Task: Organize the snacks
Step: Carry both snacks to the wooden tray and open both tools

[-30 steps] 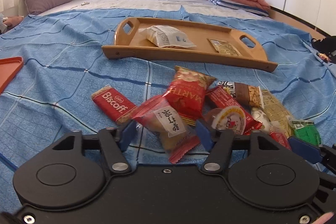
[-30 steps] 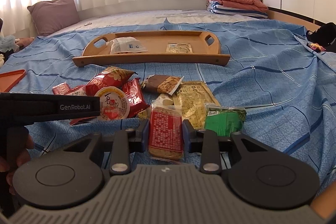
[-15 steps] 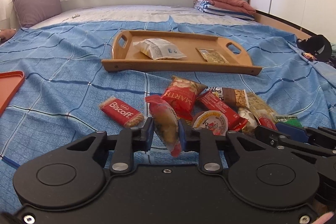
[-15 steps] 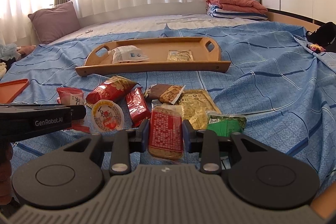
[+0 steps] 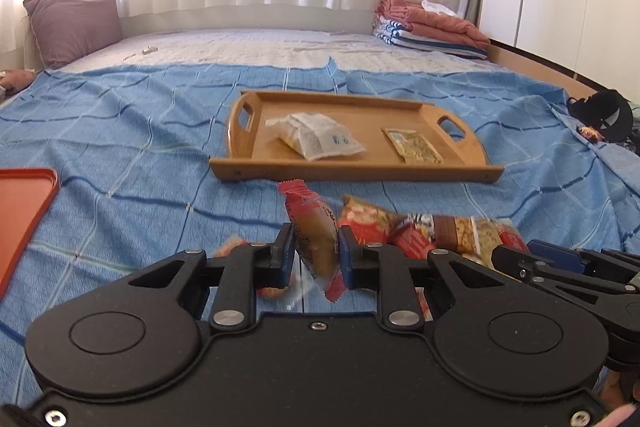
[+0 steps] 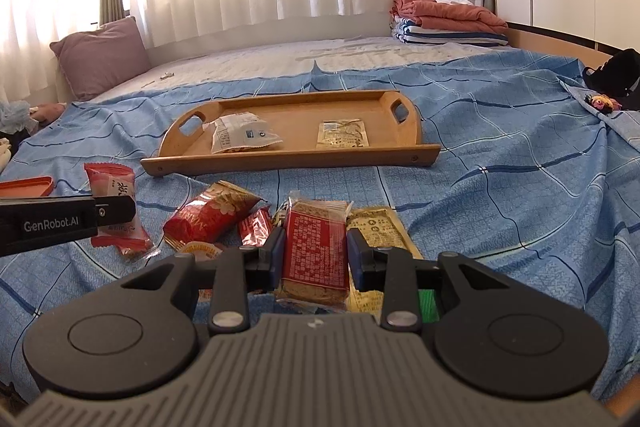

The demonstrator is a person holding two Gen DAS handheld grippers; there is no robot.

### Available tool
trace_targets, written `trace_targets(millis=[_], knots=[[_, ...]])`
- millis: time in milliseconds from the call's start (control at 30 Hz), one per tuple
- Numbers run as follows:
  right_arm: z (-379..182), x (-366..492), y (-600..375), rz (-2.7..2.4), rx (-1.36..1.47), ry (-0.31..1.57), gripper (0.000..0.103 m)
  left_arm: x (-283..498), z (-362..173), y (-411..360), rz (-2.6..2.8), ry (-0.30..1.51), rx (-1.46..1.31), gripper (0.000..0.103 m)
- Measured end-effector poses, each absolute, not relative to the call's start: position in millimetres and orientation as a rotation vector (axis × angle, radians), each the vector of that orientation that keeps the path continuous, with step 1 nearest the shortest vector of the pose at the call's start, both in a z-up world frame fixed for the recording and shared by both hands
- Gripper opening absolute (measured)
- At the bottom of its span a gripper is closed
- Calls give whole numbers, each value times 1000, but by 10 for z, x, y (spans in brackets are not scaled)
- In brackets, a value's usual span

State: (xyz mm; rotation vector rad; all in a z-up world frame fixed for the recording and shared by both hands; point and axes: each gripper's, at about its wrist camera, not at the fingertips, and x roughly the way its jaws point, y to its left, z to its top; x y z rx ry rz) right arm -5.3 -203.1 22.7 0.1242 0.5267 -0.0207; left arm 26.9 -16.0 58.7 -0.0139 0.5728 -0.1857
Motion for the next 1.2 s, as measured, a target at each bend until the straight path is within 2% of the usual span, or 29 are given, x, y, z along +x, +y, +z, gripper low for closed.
trace_targets(millis=[500,933,1200], knots=[[665,781,-2393,7,202,537,37,1267,1065,-125,-228,624,-88,21],[730,1772,-2607,-4,178,628,37,2350,1163,-178,-271,733,-117,21],[633,2270,-2759,-32,160,681,37,3047,1004,-204,-262,820,-121,21]])
